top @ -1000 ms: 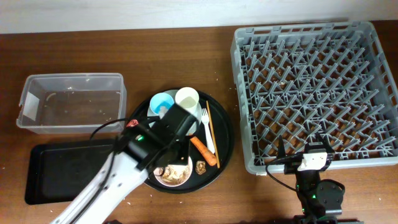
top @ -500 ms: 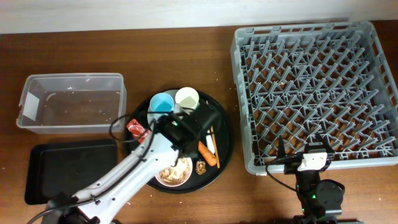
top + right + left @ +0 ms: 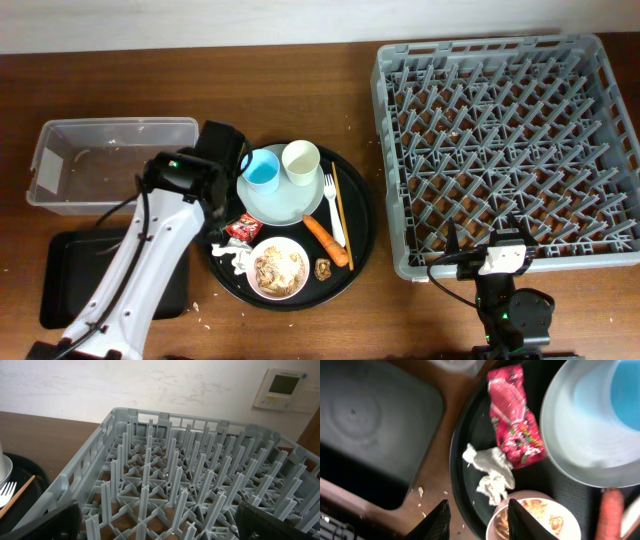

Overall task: Sort waste into correct bins and load items into the dishwasher rack
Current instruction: 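Grasp the white tissue with the left gripper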

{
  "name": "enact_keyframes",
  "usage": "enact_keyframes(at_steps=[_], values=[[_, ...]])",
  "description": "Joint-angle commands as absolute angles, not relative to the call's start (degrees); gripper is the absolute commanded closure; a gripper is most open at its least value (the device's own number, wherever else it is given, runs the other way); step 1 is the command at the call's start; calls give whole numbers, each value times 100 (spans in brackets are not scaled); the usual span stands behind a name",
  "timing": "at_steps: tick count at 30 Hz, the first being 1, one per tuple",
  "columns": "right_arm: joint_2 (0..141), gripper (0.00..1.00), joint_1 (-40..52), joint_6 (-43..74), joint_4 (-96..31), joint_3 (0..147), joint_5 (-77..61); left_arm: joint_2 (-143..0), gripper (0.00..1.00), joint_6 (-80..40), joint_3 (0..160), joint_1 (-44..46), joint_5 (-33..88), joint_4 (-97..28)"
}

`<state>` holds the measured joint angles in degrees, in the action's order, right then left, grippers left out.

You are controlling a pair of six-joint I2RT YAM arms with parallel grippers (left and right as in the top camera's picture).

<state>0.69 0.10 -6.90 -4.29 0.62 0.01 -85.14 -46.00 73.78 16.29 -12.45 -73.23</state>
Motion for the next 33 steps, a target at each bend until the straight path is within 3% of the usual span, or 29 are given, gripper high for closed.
enact_keyframes(at_steps=[1,3,5,7,12,26,28,32,33], values=[[36,1,36,-705,-458,32,30,-8460,63,-4989,6436,1608,-843,-6659],[36,1,36,-705,-458,32,30,-8462,59,-4989,6036,1608,-775,-6289],[36,1,36,-705,-458,32,30,-8462,43,-4989,5673,1605,-576,-6003],[36,1,36,-705,-458,32,30,-8462,40,-4989,5450,1608,-416,-5693],[36,1,36,-705,-458,32,30,-8462,40,-5210,4792,1605,-322,-4657],[36,1,36,-705,-458,32,30,-8462,41,-6108,4464,1605,-729,-4053],[36,1,36,-705,-458,32,30,-8462,48,-6108,4429,1608,-731,-4001],[36,1,36,-705,-458,32,30,-8462,51,-6128,4084,1608,-701,-3664],[36,1,36,-707,-458,32,30,-8462,57,-6128,4084,1608,-637,-3662]])
